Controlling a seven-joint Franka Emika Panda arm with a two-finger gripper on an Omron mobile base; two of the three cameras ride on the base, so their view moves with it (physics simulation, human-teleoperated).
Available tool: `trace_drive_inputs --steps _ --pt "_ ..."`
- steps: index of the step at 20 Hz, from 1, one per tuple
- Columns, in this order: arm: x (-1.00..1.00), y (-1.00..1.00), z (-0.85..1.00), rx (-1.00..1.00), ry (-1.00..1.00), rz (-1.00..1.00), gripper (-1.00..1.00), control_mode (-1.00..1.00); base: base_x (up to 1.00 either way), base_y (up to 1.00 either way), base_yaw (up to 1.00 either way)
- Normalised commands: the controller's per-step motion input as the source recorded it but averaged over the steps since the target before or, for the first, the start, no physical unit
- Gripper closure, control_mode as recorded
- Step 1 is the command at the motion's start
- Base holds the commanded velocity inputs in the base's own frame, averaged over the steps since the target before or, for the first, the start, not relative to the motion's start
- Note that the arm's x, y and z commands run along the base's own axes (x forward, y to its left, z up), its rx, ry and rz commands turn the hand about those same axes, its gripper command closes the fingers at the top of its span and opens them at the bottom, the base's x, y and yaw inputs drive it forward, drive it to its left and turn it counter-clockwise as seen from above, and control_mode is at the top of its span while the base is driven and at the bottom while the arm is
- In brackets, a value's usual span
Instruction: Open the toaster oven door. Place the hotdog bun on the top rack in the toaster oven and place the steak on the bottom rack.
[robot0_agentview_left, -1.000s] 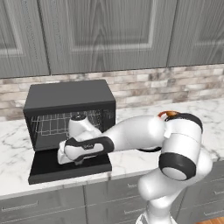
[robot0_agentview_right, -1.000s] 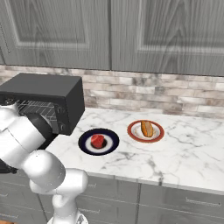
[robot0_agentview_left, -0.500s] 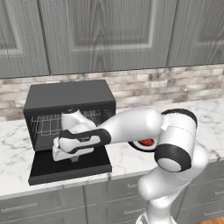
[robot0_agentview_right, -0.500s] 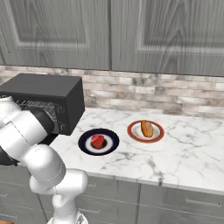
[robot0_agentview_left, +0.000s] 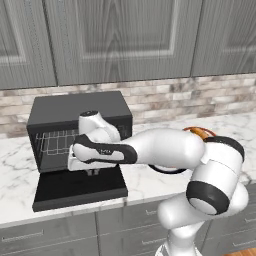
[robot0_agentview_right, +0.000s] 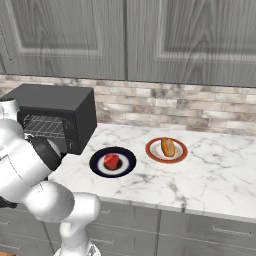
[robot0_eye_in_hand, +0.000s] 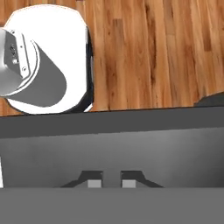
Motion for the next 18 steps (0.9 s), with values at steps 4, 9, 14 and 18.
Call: trace_drive_inputs --steps 4,9,14,18 --pt "-0.32 -0.36 0.21 0.02 0.0 -0.25 -1.0 -1.0 0.0 0.0 0.0" --pt "-0.24 -0.33 0.24 0.06 0.0 -0.45 -1.0 -1.0 0.0 0.0 0.0" --pt "-0.18 -0.32 0.2 0.05 0.07 -0.56 -1.0 -1.0 0.0 0.0 0.0" --pt "-0.07 -0.23 0.13 0.01 0.08 -0.67 -1.0 -1.0 0.0 0.0 0.0"
